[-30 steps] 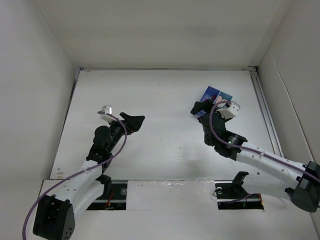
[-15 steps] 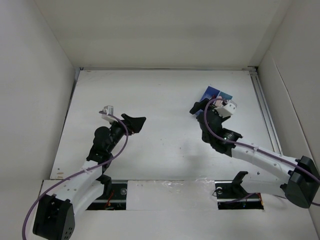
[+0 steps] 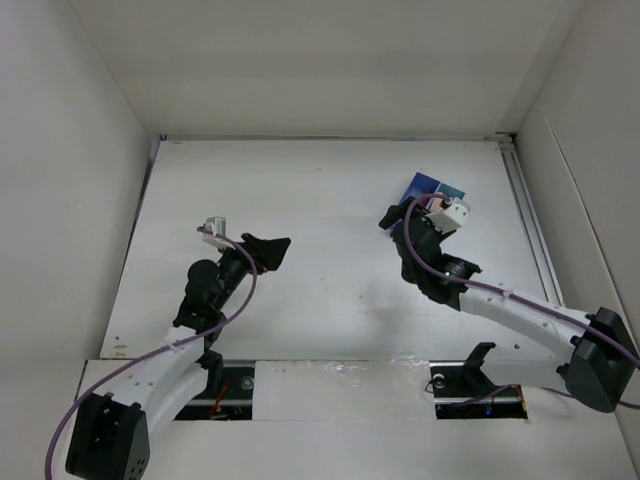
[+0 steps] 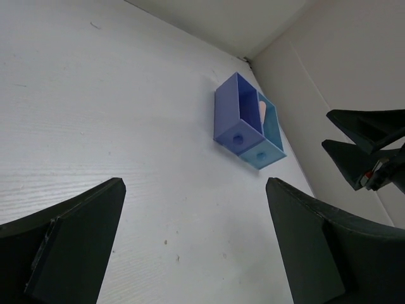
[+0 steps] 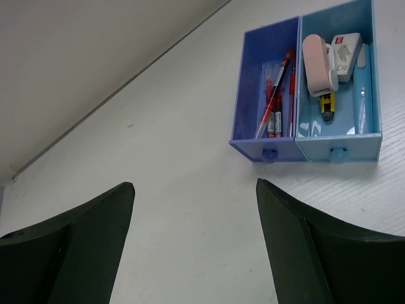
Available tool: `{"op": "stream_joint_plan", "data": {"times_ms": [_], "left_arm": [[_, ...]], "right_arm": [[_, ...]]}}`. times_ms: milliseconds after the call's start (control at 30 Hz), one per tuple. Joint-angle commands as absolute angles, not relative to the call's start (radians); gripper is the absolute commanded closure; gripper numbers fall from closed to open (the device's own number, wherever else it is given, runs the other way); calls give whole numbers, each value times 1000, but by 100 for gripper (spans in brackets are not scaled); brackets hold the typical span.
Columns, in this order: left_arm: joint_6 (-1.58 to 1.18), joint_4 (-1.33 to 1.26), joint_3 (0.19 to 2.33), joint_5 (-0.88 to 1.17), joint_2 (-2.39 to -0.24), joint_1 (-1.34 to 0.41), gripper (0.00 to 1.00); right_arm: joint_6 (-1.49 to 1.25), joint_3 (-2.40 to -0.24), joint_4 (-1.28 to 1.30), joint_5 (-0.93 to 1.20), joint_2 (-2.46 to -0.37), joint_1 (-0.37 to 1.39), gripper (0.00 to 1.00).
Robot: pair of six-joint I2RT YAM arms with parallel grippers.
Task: Sort the stationery into containers
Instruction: Reset both arms
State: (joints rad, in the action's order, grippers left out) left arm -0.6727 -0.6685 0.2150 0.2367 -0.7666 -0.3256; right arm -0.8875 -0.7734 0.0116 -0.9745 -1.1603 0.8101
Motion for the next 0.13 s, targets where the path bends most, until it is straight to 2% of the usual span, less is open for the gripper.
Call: {"op": "stream_joint_plan", "data": {"times_ms": [0, 100], "left_arm": [[-675, -808, 144, 264, -738, -319, 9], [-675, -784, 158, 264, -727, -319, 9]], "right_arm": [[-888, -827, -5, -973, -1169, 813, 17], [-879, -827, -5, -973, -1169, 813, 17]]}}
